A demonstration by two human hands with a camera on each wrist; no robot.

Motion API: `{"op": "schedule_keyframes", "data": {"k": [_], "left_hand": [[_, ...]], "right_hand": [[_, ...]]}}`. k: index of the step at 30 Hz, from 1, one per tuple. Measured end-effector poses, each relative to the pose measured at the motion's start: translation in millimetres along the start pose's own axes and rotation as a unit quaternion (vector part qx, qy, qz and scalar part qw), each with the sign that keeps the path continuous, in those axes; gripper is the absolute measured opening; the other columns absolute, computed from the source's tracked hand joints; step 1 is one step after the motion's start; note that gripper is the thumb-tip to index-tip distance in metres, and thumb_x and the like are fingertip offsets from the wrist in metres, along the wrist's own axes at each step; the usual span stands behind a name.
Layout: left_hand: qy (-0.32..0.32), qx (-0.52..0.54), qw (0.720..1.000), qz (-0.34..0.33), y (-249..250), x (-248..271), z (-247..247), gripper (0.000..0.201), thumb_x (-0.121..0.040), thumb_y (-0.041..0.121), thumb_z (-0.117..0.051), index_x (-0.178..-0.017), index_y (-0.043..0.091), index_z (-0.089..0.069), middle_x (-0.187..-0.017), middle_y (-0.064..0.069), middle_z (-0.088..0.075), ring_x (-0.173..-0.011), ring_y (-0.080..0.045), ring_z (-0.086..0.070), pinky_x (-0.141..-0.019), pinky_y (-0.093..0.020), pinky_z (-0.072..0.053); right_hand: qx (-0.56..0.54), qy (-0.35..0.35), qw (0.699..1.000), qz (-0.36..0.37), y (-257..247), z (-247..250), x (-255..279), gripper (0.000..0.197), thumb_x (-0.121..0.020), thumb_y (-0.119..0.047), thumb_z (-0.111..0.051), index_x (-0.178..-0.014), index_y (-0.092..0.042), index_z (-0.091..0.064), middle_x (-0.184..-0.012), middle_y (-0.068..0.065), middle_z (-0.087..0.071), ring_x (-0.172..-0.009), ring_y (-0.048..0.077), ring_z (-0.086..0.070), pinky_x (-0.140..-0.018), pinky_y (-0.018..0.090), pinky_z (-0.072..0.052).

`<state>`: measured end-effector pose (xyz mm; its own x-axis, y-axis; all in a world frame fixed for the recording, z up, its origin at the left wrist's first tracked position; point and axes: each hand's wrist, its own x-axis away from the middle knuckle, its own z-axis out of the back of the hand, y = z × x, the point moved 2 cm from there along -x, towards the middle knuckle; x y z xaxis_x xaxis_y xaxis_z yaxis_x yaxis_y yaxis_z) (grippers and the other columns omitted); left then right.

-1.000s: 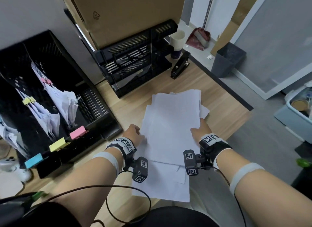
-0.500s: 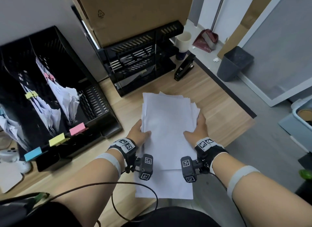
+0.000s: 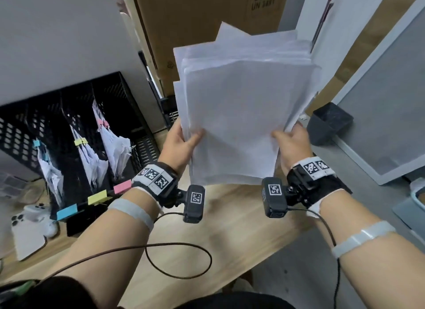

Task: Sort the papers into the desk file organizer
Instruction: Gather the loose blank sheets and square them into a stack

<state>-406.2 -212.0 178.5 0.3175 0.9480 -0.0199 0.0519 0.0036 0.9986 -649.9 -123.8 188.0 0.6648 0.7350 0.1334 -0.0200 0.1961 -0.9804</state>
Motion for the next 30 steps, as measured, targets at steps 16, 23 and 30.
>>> {"op": "schedule_keyframes", "data": {"k": [16, 23, 30], "left_hand": [[0.045, 0.021, 0.997, 0.063, -33.9, 22.3, -6.4, 0.028, -0.083, 0.011, -0.079, -0.111, 0.008, -0.073, -0.101, -0.004, -0.079, -0.092, -0.018, -0.074, -0.081, -0.032, -0.060], [0.022, 0.061, 0.995, 0.075, -46.9, 17.8, 7.5, 0.074, -0.065, 0.020, -0.091, -0.127, 0.017, -0.051, -0.124, -0.007, -0.070, -0.115, -0.021, -0.068, -0.091, -0.035, -0.058], [-0.028, -0.057, 0.997, 0.043, -45.4, 18.1, -5.6, 0.060, -0.070, 0.026, -0.090, -0.125, 0.018, -0.065, -0.122, -0.001, -0.072, -0.115, -0.019, -0.068, -0.101, -0.044, -0.054]], "right_hand": [[-0.002, -0.042, 0.998, -0.050, 29.9, -9.4, 26.4, 0.028, -0.077, 0.002, -0.060, -0.092, -0.023, -0.062, -0.085, -0.003, -0.068, -0.090, 0.025, -0.067, -0.079, 0.034, -0.054], [-0.051, -0.030, 0.997, -0.043, 32.8, -0.8, 18.6, 0.050, -0.075, 0.008, -0.049, -0.115, -0.022, -0.051, -0.096, 0.000, -0.062, -0.088, 0.019, -0.062, -0.071, 0.031, -0.051], [-0.033, -0.065, 0.997, -0.028, 23.3, -8.3, 24.9, 0.051, -0.065, 0.009, -0.045, -0.102, -0.025, -0.052, -0.084, -0.003, -0.058, -0.078, 0.017, -0.056, -0.067, 0.031, -0.047]]}}
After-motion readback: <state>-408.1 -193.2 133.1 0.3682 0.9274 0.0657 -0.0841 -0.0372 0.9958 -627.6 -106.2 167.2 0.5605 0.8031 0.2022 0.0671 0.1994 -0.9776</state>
